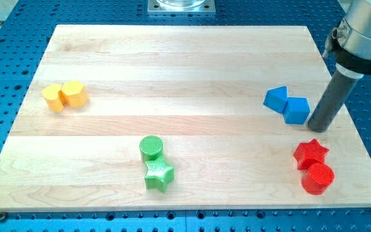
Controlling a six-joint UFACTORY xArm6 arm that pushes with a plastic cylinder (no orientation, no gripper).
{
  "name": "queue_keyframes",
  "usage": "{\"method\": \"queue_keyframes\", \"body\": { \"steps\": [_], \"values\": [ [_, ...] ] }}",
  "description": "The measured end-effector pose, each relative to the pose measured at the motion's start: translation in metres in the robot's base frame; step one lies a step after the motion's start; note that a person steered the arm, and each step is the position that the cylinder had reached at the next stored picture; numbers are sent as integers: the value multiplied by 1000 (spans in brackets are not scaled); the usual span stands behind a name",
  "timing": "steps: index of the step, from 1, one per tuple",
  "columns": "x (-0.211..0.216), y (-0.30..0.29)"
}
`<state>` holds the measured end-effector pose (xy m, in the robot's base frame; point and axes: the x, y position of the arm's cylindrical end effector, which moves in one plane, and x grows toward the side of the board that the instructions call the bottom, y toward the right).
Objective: Place the blue blocks parallel to each other at the center right side of the board
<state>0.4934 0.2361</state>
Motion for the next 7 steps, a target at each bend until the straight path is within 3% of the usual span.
{"method": "queue_keyframes", "body": {
  "steps": [1, 2, 3, 4, 6, 7],
  "values": [
    [-2, -5],
    [-47, -5],
    [-34, 9],
    [28, 7],
    [-50, -18],
    [-10, -8]
  ]
}}
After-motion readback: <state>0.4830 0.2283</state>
